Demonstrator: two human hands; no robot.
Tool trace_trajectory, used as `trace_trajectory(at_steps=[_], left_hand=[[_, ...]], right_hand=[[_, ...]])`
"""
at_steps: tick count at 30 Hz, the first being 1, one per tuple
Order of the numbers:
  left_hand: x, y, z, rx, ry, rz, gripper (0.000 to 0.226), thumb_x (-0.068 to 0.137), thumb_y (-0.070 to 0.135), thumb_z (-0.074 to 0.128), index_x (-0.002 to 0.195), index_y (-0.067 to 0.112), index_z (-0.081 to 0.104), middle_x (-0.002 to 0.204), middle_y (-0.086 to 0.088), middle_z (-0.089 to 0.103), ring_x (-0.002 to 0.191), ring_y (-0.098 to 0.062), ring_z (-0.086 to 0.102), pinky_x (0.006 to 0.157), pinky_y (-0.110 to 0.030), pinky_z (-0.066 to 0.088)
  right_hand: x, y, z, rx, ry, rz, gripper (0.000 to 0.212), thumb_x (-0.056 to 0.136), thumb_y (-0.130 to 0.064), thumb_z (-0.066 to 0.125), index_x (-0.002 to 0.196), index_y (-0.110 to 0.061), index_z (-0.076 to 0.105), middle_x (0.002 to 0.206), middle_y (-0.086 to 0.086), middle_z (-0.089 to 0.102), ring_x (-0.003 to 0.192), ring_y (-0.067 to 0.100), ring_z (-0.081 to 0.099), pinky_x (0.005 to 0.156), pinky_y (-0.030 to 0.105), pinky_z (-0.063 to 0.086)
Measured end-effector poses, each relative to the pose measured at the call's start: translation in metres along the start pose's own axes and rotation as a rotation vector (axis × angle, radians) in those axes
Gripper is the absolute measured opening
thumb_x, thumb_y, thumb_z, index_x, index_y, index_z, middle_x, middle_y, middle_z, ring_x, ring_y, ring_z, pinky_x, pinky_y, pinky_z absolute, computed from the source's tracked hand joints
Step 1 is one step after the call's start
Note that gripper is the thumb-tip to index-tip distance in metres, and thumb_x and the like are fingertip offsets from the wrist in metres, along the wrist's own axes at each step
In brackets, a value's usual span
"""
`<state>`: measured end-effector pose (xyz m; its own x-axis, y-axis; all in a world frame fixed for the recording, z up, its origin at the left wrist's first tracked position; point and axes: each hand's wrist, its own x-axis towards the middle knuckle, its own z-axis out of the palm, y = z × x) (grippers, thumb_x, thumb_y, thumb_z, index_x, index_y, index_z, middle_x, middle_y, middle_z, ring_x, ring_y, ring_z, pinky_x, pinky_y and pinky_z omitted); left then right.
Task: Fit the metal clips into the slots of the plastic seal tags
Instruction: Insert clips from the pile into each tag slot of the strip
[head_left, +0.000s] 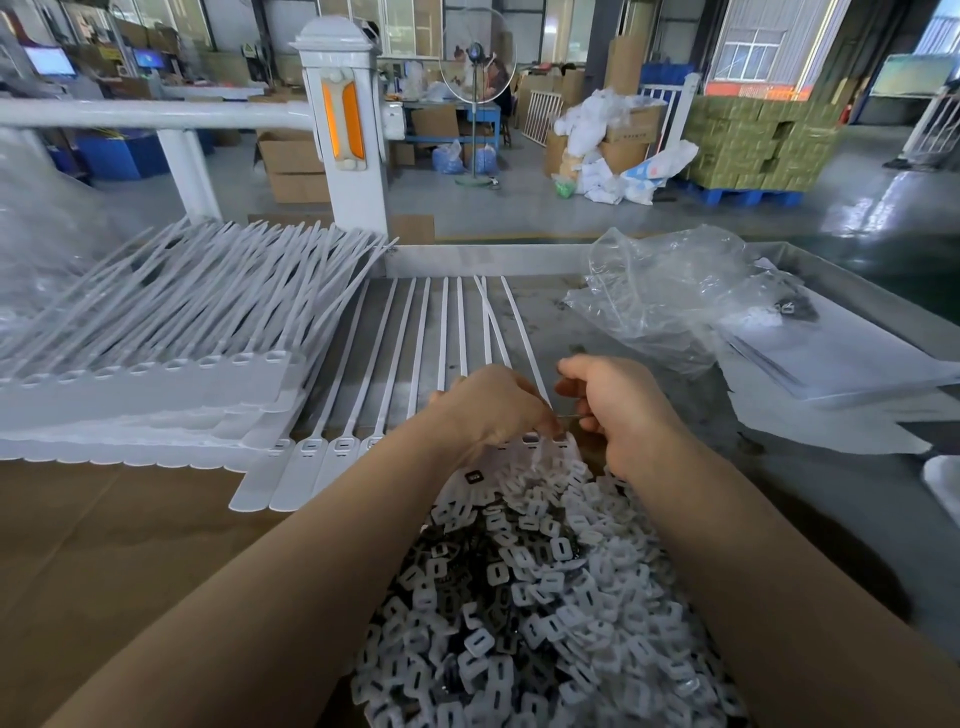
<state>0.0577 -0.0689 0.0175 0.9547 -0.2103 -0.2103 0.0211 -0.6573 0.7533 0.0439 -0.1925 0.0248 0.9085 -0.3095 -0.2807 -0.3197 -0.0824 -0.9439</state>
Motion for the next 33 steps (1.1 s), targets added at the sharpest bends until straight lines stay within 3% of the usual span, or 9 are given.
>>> trace_trajectory(at_steps=[11, 17, 22, 33], left_hand=[[0.002, -0.002, 0.003, 0.045, 0.014, 0.028, 0.012, 0.068, 0.033, 0.082, 0.069, 0.023, 0.075, 0.095, -0.005, 0.071, 0.117, -0.032, 0.053, 0.109, -0.054, 0.035], [0.0, -0.003, -0.001, -0.02, -0.025, 0.023, 0.013, 0.075, 0.035, 0.078, 0.082, 0.025, 0.075, 0.099, -0.002, 0.071, 0.109, -0.026, 0.058, 0.104, -0.049, 0.04], [0.004, -0.001, 0.002, 0.065, -0.049, -0.003, 0.028, 0.066, 0.04, 0.075, 0.088, 0.022, 0.076, 0.11, -0.005, 0.067, 0.122, -0.03, 0.049, 0.107, -0.05, 0.036], [0.006, 0.002, -0.002, 0.049, -0.084, -0.074, 0.037, 0.068, 0.037, 0.081, 0.1, 0.02, 0.075, 0.115, -0.003, 0.068, 0.115, -0.025, 0.055, 0.102, -0.045, 0.045]], right_hand=[[-0.005, -0.001, 0.001, 0.012, -0.002, -0.012, 0.019, 0.094, -0.018, 0.059, 0.077, -0.012, 0.063, 0.078, 0.0, 0.06, 0.061, 0.013, 0.045, 0.052, 0.026, 0.035], [-0.005, -0.001, 0.001, 0.008, -0.016, -0.008, 0.019, 0.093, -0.016, 0.058, 0.076, -0.01, 0.063, 0.081, 0.003, 0.06, 0.059, 0.013, 0.043, 0.048, 0.024, 0.036], [-0.009, -0.003, 0.002, -0.005, -0.009, -0.003, 0.021, 0.093, -0.017, 0.058, 0.073, -0.011, 0.063, 0.079, 0.004, 0.059, 0.06, 0.014, 0.044, 0.05, 0.026, 0.037], [-0.012, -0.007, 0.002, -0.036, -0.009, 0.017, 0.022, 0.094, -0.016, 0.058, 0.073, -0.009, 0.063, 0.072, 0.005, 0.053, 0.058, 0.015, 0.041, 0.053, 0.027, 0.036]])
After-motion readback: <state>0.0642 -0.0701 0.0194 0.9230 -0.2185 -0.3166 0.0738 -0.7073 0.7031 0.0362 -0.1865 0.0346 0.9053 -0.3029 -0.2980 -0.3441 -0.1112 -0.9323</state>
